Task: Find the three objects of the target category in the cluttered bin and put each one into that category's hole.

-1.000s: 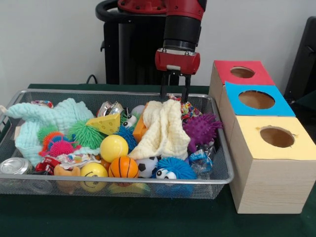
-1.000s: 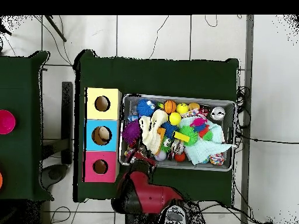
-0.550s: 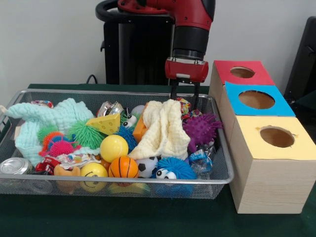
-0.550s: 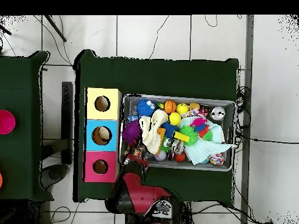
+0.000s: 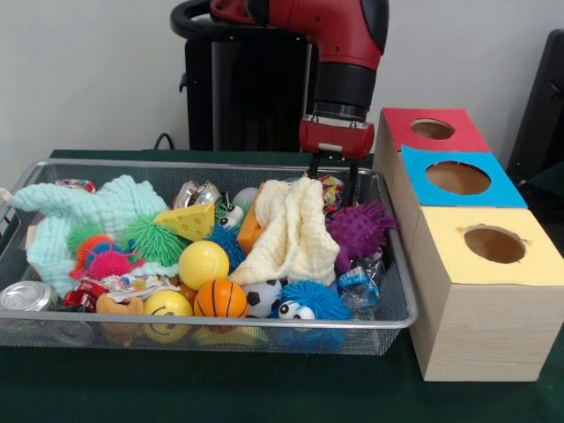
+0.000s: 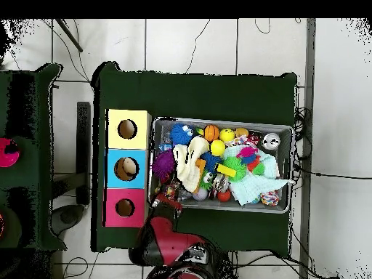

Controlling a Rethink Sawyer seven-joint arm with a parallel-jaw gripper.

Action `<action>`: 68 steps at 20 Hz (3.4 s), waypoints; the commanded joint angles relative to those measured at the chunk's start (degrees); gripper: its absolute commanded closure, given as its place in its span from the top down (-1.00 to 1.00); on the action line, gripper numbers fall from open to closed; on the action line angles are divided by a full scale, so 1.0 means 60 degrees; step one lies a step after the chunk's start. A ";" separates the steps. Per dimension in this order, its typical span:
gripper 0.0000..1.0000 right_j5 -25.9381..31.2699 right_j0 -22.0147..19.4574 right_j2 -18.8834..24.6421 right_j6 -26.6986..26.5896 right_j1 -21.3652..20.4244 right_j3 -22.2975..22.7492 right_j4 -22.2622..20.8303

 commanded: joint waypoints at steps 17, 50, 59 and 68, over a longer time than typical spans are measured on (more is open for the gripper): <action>1.00 -0.2657 0.3794 -0.1779 0.1146 0.1312 -0.0020 0.6713; 1.00 -0.1392 0.1001 -0.0616 0.2180 0.1043 -0.0934 0.2203; 1.00 -0.0999 0.0243 0.0215 0.2045 0.0751 -0.0821 0.1577; 1.00 -0.0869 0.0289 0.0461 0.1855 0.0388 -0.0523 0.1870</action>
